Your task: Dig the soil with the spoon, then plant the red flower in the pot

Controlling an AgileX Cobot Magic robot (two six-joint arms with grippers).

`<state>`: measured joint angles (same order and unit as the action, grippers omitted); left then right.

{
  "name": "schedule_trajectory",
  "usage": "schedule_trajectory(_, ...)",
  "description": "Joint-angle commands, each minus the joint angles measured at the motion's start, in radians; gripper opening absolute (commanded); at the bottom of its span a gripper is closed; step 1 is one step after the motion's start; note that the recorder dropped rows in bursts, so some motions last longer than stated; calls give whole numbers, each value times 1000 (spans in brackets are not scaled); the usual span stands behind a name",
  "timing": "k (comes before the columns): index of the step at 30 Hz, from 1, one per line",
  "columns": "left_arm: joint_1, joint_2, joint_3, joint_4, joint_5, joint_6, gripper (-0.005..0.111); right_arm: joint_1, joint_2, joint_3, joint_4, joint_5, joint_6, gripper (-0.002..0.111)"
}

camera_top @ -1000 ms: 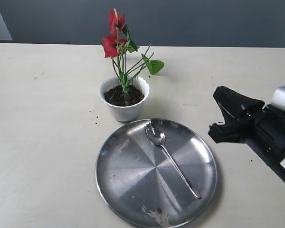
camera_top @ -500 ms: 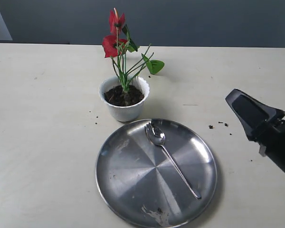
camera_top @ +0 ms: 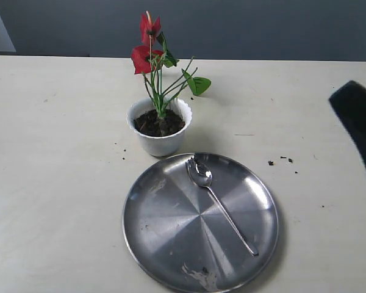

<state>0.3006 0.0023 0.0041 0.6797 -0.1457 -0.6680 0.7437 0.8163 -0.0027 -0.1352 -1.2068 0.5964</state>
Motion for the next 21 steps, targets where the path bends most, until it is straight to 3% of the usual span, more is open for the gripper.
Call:
schedule_trajectory(1,-4,-2,-4,-2,-4,-2,0,-3,-134,3,41,91,-43,-1)
schedule_trajectory(8,-4,-2,-4,-2,-4,-2,0,-83,-363,3,62,454,-62,-1)
schedule_trajectory(14,-4,-2,-4,-2,-4,-2,0,-251,-566,3,-59,614,-54,-1)
schedule_trajectory(17,-4,-2,-4,-2,-4,-2,0,-394,-734,3,-115,797,-16,-1)
schedule_trajectory(21,-4,-2,-4,-2,-4,-2,0,-498,-773,3,-115,975,-1,-1)
